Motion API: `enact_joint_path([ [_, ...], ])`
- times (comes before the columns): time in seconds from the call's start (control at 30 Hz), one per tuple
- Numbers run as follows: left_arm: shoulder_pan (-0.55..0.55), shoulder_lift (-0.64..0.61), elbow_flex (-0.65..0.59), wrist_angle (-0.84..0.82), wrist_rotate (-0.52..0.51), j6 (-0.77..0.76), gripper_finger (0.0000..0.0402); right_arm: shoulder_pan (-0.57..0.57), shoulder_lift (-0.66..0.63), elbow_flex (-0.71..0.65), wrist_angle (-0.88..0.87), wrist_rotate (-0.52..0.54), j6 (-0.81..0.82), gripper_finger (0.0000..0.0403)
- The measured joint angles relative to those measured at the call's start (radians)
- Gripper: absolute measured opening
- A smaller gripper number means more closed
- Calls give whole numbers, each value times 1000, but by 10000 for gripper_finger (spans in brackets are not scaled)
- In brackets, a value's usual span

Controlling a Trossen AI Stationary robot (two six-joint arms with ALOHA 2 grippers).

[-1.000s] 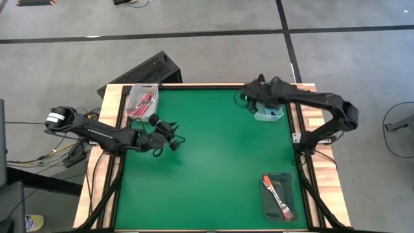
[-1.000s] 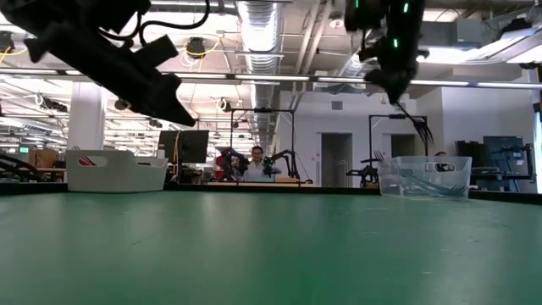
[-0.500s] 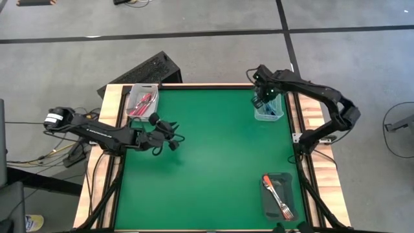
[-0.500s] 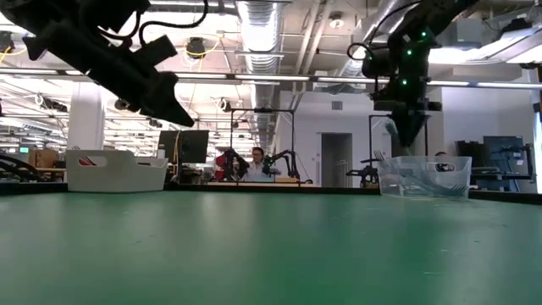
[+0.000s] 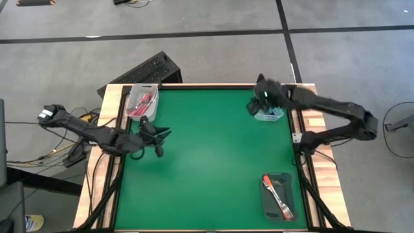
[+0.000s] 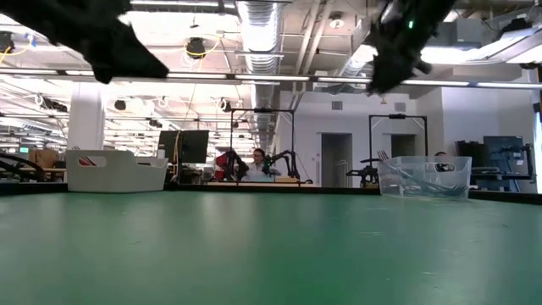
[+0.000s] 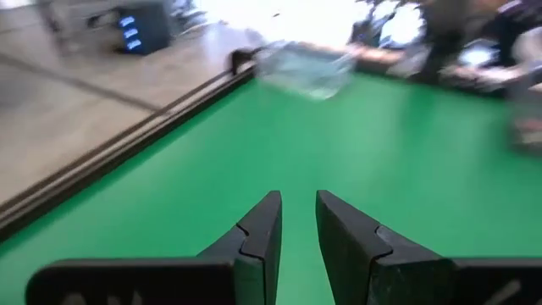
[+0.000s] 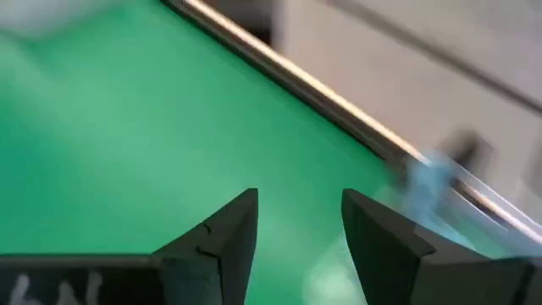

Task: Sort silverware by color (type)
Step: Return to Home Position

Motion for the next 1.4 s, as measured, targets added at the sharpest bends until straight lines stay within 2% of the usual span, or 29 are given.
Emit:
enact_joint_path([
  [0.07,-68,-31,-17,44,-19,3,64,120,-58,-87,189,13,14,191],
  [0.17,-154,-32,-92,274,-64,86,64,293,-108,-246,565,13,21,178],
  [0.27,-193,4,-169,568,-27,207,64,445,-86,-400,991,12,-8,163],
  [0.33,-197,24,-196,673,6,264,64,521,-46,-453,1176,12,-46,151],
  [0.37,-197,25,-201,693,7,276,64,548,-34,-463,1211,16,-68,143],
  [0.5,-194,-32,-168,636,-22,329,64,588,-74,-433,1058,44,-132,107],
  [0.67,-194,-177,-90,496,-21,421,64,583,-236,-400,881,18,-160,57],
  [0.8,-194,-282,-115,447,-22,471,64,592,-362,-411,781,14,-188,21],
  [0.93,-190,-339,-217,460,-22,437,64,602,-448,-524,840,14,-195,10],
  [1.03,-190,-365,-296,533,-25,430,64,589,-487,-628,960,12,-191,21],
  [1.13,-190,-396,-320,569,-48,480,64,533,-503,-711,1094,4,-187,24],
  [1.23,-189,-450,-320,591,-54,539,64,443,-503,-762,1171,-113,-164,17],
  [1.4,-189,-589,-319,522,-54,592,64,294,-486,-769,1136,-321,-87,14],
])
